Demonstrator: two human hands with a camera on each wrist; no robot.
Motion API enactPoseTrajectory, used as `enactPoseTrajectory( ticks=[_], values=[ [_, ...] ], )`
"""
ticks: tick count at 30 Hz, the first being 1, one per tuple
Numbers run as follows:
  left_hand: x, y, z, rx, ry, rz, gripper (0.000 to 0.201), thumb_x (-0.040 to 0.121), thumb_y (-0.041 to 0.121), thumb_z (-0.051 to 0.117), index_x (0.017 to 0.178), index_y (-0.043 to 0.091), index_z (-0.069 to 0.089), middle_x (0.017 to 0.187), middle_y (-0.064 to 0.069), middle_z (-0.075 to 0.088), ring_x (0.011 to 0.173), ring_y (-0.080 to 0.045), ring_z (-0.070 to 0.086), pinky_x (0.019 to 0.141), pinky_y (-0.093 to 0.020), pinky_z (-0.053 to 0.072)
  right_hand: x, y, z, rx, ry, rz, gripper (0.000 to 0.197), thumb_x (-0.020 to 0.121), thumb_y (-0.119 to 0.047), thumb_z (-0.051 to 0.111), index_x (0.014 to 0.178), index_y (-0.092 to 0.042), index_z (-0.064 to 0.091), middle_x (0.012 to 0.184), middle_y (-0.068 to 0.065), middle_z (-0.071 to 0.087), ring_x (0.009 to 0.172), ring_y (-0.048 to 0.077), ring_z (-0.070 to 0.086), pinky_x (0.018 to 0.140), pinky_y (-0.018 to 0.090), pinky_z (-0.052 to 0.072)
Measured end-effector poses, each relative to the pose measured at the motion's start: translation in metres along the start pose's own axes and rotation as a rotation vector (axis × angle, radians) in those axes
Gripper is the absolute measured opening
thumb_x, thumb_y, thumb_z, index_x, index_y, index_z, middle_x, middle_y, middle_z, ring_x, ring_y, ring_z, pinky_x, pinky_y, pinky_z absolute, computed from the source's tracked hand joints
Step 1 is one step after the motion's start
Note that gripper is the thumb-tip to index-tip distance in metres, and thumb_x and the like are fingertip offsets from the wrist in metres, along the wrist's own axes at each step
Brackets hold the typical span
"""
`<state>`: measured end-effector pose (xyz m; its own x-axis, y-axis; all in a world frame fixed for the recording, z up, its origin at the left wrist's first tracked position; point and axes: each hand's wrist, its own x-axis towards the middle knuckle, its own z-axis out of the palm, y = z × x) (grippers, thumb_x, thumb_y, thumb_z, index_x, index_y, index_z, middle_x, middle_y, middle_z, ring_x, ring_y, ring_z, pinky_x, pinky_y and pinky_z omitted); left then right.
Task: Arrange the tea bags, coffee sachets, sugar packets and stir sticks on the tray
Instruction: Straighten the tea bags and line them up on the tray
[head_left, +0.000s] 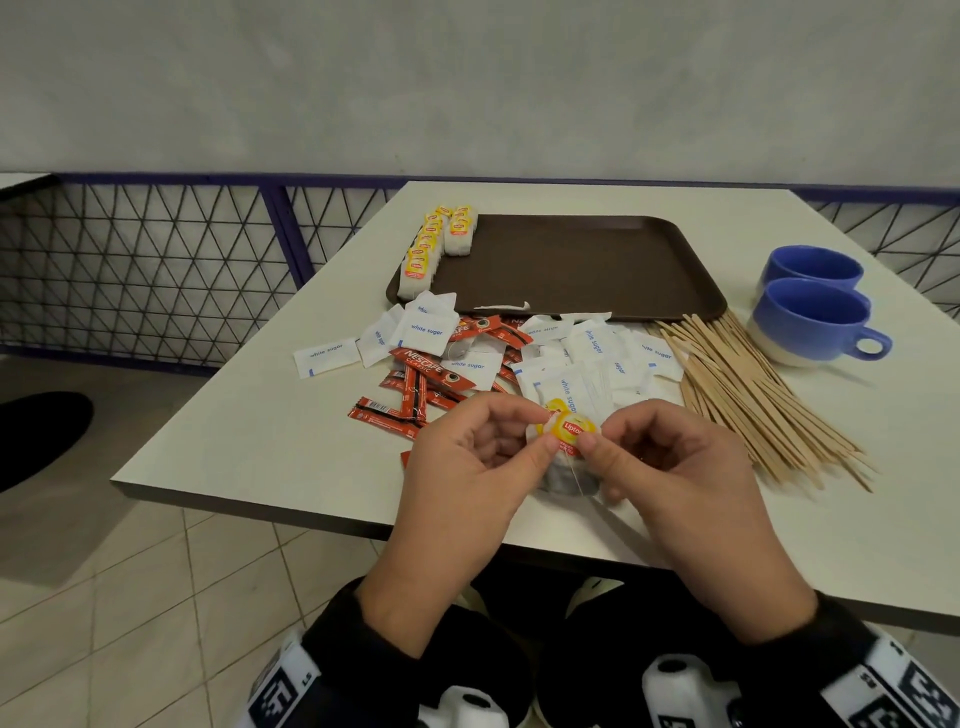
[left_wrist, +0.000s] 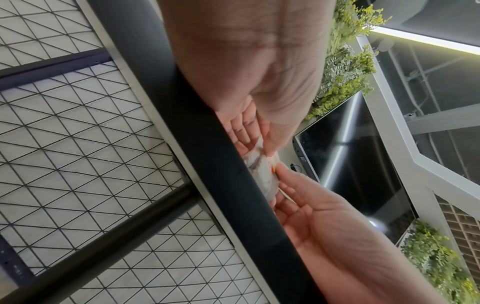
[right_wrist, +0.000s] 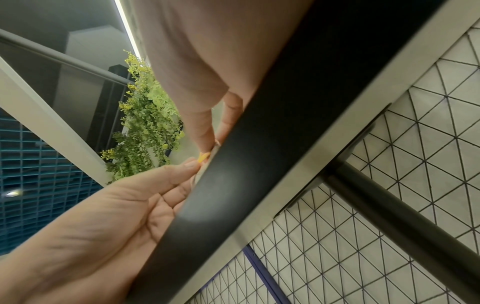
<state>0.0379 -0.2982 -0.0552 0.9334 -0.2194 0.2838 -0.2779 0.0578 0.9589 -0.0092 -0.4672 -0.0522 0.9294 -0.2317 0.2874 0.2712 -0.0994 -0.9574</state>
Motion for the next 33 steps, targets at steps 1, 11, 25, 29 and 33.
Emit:
enactPoseTrajectory(
  ticks=[1, 11, 25, 29, 33],
  values=[
    [0.0003, -0.0002, -0.0005, 0.001, -0.005, -0.005, 0.019, 0.082, 0.004, 0.080, 0.097, 0.014, 0.074, 0.090, -0.001, 0.077, 0.087, -0.018, 0.074, 0.079, -0.032, 0.060, -0.0001, 0.0002, -0.0004, -0.008, -0.012, -0.005, 0.009, 0.082, -0.012, 0.080, 0.080, -0.007, 0.072, 0.064, 0.009, 0.068, 0.054, 0.016, 0.059, 0.055, 0.028, 0.050],
    [-0.0002, 0.0009, -0.0011, -0.006, -0.047, -0.009, 0.021, 0.080, 0.006, 0.082, 0.097, 0.014, 0.072, 0.086, 0.000, 0.076, 0.081, -0.017, 0.072, 0.077, -0.032, 0.060, -0.0011, -0.0012, -0.0015, 0.062, -0.010, -0.031, 0.005, 0.084, -0.006, 0.075, 0.089, -0.004, 0.078, 0.075, 0.013, 0.075, 0.061, 0.017, 0.065, 0.057, 0.024, 0.054],
    [0.0007, -0.0007, -0.0051, 0.020, 0.004, -0.002, 0.018, 0.097, 0.002, 0.061, 0.100, 0.016, 0.071, 0.093, 0.003, 0.077, 0.091, -0.011, 0.073, 0.075, -0.023, 0.057, 0.0016, 0.0014, -0.0043, 0.020, -0.066, -0.012, 0.005, 0.083, -0.006, 0.078, 0.089, -0.007, 0.079, 0.078, 0.012, 0.075, 0.072, 0.022, 0.069, 0.071, 0.032, 0.057],
    [-0.0001, -0.0002, -0.0023, 0.034, 0.018, 0.002, 0.020, 0.096, 0.002, 0.063, 0.104, 0.019, 0.069, 0.093, 0.005, 0.078, 0.091, -0.011, 0.074, 0.074, -0.023, 0.058, 0.0023, 0.0022, -0.0044, 0.048, -0.071, 0.012, 0.017, 0.082, -0.007, 0.079, 0.098, -0.012, 0.078, 0.076, 0.011, 0.072, 0.066, 0.017, 0.063, 0.062, 0.023, 0.052],
    [-0.0009, 0.0009, -0.0027, 0.045, 0.006, 0.010, 0.019, 0.097, 0.002, 0.062, 0.104, 0.015, 0.073, 0.096, 0.005, 0.078, 0.094, -0.008, 0.073, 0.074, -0.020, 0.057, 0.0025, 0.0017, -0.0054, 0.092, -0.068, 0.039, 0.027, 0.079, -0.008, 0.078, 0.106, -0.012, 0.076, 0.074, 0.009, 0.070, 0.060, 0.012, 0.058, 0.055, 0.018, 0.048]
  ],
)
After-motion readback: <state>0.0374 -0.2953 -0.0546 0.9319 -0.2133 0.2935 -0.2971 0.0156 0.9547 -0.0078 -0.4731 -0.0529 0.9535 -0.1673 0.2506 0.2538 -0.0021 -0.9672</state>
